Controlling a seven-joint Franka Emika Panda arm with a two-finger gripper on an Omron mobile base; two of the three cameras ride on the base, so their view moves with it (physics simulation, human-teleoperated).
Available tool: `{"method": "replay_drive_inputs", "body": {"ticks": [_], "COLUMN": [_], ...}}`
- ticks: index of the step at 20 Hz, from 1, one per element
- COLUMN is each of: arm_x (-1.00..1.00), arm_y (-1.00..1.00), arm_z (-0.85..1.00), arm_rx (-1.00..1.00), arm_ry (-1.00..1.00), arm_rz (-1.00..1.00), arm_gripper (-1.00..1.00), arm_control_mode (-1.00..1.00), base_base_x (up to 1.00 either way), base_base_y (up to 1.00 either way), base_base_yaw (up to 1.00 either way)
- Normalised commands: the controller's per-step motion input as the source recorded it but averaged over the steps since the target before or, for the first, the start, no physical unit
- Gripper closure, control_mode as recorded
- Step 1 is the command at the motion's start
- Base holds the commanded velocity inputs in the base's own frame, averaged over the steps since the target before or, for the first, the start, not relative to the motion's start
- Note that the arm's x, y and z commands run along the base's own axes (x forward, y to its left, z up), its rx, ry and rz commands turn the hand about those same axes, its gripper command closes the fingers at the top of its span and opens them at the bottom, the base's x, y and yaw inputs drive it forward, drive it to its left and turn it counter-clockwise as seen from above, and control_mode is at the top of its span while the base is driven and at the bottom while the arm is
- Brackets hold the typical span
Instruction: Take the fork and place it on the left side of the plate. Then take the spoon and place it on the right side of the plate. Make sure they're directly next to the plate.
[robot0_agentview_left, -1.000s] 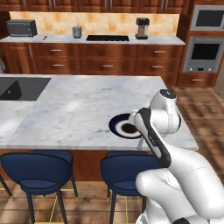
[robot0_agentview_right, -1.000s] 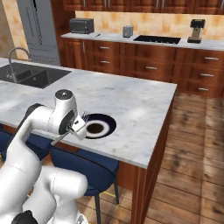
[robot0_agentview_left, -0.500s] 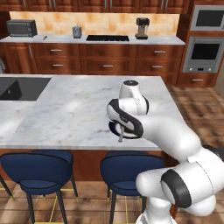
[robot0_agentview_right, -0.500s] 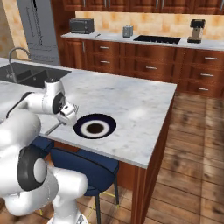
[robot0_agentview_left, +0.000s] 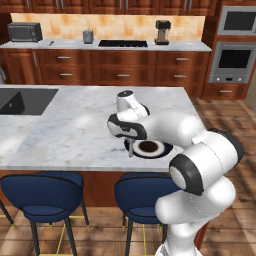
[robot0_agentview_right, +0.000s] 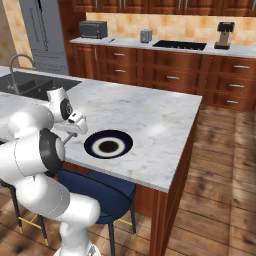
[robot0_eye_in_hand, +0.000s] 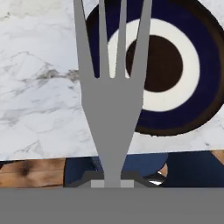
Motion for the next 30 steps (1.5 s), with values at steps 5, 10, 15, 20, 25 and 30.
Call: {"method": "replay_drive_inputs", "body": {"ticks": [5, 10, 15, 20, 25, 30], "arm_x": [0.53, 0.52, 0.43, 0.34, 0.24, 0.22], "arm_y": [0.03, 0.06, 0.16, 0.25, 0.07, 0.0], "arm_z": [-0.4, -0.28, -0.01, -0.02, -0.26, -0.33], "arm_rx": [-0.15, -0.11, -0.03, -0.02, -0.06, -0.04], "arm_ry": [0.0, 0.0, 0.0, 0.0, -0.01, -0.03], "arm_rz": [0.14, 0.13, 0.04, 0.0, 0.0, 0.0], "arm_gripper": [1.0, 1.0, 1.0, 1.0, 1.0, 1.0], "arm_control_mode": [-1.0, -1.0, -1.0, -1.0, -1.0, -1.0], "base_base_x": [0.0, 0.0, 0.0, 0.0, 0.0, 0.0], "base_base_y": [0.0, 0.0, 0.0, 0.0, 0.0, 0.0], "base_base_yaw": [0.0, 0.0, 0.0, 0.0, 0.0, 0.0]}}
